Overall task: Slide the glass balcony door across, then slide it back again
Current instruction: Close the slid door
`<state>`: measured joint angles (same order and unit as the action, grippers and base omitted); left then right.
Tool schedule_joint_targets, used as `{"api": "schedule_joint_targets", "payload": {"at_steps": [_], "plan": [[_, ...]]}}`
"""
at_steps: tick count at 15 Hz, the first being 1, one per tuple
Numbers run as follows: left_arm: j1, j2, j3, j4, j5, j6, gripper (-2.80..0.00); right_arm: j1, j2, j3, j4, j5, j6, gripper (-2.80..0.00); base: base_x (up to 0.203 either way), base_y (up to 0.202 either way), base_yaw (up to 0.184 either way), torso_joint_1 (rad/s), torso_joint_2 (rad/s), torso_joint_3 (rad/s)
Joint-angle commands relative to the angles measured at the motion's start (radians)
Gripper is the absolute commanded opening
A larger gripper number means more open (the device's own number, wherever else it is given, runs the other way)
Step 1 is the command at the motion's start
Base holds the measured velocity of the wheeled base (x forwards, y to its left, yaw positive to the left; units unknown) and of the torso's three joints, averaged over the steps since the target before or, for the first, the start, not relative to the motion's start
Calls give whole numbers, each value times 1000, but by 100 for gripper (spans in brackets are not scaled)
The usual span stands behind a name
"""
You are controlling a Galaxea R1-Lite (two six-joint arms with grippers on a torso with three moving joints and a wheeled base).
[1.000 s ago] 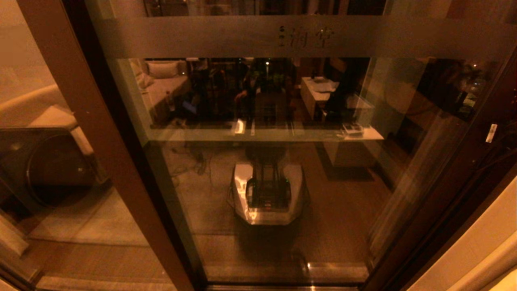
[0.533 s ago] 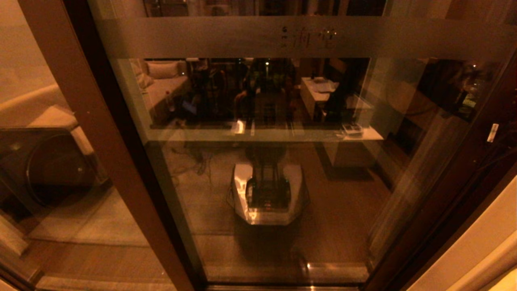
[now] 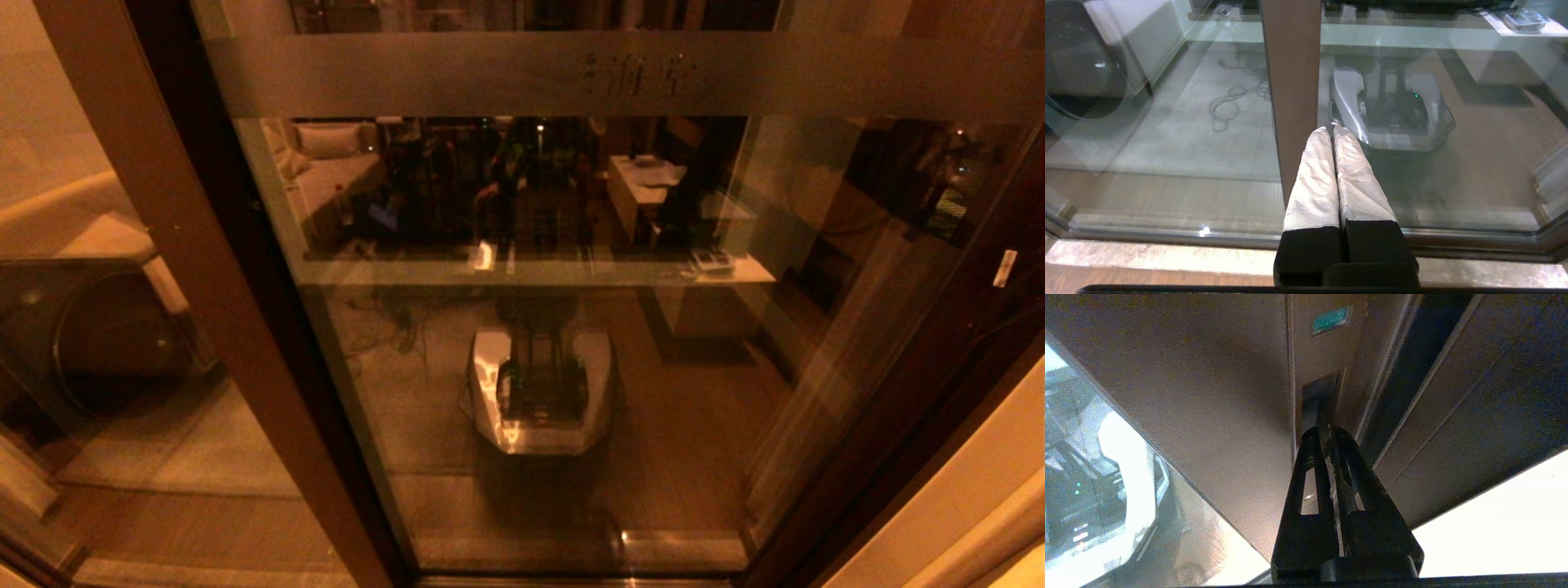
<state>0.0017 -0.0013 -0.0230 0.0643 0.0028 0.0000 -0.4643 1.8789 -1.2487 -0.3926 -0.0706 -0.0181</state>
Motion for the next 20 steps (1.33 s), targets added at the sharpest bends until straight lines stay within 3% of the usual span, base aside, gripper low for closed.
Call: {"api": "schedule_joint_targets", "payload": {"at_steps": [1,11,20], "plan": [[0,0,0,0,0,0,-280,-1,2,0,3,2,0,-280,0,0,0,0,0,0],[0,0,0,0,0,0,-280,-14,-29,7,-5,12,0,-280,0,0,0,0,0,0],[0,0,0,0,0,0,-280,-63,-310,212,3,145,-33,-280,0,0,0,0,0,0]]}}
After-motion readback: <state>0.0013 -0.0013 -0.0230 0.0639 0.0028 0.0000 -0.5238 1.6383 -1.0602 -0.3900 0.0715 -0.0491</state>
